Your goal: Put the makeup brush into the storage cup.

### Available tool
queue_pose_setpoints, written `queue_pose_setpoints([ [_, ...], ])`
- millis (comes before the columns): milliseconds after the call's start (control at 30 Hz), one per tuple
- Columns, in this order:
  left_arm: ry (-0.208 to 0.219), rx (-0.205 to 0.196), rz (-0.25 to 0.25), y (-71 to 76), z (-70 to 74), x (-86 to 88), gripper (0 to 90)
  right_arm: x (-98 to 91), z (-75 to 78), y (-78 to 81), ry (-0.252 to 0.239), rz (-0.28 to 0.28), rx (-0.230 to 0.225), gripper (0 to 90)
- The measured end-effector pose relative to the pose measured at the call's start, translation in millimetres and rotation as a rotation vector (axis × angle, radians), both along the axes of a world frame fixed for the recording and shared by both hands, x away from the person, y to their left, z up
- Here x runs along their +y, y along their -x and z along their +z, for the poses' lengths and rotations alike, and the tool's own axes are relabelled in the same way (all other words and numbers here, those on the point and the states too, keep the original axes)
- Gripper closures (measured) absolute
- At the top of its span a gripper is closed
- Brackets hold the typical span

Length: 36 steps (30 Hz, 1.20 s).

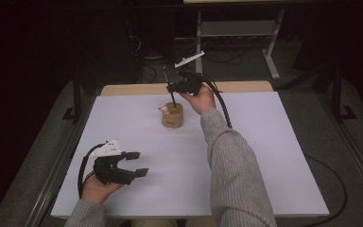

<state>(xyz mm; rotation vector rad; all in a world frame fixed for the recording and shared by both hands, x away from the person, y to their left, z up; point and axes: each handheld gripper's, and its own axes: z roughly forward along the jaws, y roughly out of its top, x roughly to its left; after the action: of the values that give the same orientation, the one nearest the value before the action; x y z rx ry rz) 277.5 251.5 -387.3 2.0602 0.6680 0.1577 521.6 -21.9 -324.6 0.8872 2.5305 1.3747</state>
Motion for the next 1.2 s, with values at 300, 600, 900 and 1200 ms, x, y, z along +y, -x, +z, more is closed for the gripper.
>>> queue_pose_setpoints([
  [300, 0.0, 0.0, -0.001, 0.3, 0.2, -0.2, 27.9, 2.0, -6.4, -1.2, 0.005, -0.005, 0.014, 83.3],
  [600, 0.003, -0.001, -0.003, 0.5, 0.5, 0.3, 28.1, 4.3, -13.1, -0.7, 0.014, -0.002, 0.015, 83.3],
  [900, 0.005, 0.0, -0.003, 0.8, 0.3, -0.4, 28.1, -3.5, -23.7, 0.5, -0.008, -0.019, 0.027, 83.3],
  [1200, 0.005, -0.001, -0.006, 1.1, 0.3, -0.3, 28.2, -6.1, -33.6, 1.9, -0.014, -0.025, 0.043, 83.3],
])
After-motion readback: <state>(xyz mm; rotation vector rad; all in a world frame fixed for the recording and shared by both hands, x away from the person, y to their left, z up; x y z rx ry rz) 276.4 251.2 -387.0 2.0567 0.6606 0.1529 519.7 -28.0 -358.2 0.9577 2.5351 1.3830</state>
